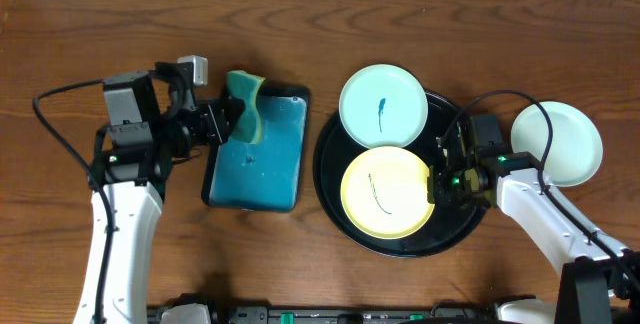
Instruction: Clean dirty plates on tray and stack at the side
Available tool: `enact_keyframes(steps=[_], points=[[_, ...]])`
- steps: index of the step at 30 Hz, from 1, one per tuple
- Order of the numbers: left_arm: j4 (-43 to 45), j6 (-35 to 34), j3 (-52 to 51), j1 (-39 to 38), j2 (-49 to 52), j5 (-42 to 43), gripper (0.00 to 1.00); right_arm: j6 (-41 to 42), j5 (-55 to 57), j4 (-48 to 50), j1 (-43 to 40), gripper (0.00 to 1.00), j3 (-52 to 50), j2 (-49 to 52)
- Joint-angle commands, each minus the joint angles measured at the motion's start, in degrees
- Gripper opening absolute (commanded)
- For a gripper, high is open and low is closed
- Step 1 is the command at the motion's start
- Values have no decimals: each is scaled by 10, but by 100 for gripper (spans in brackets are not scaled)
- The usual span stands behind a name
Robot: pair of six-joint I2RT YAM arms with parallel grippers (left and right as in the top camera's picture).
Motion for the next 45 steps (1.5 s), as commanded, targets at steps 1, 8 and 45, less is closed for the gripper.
enact_keyframes(steps=[1, 8, 45], points=[[2, 16, -13, 28, 35, 93, 8, 5, 1, 0, 7, 1, -3, 3], [10, 16, -13, 61, 105, 175, 8, 5, 1, -2, 7, 1, -3, 3], [7, 37, -13, 62, 141, 189, 7, 5, 7, -2, 7, 1, -3, 3]])
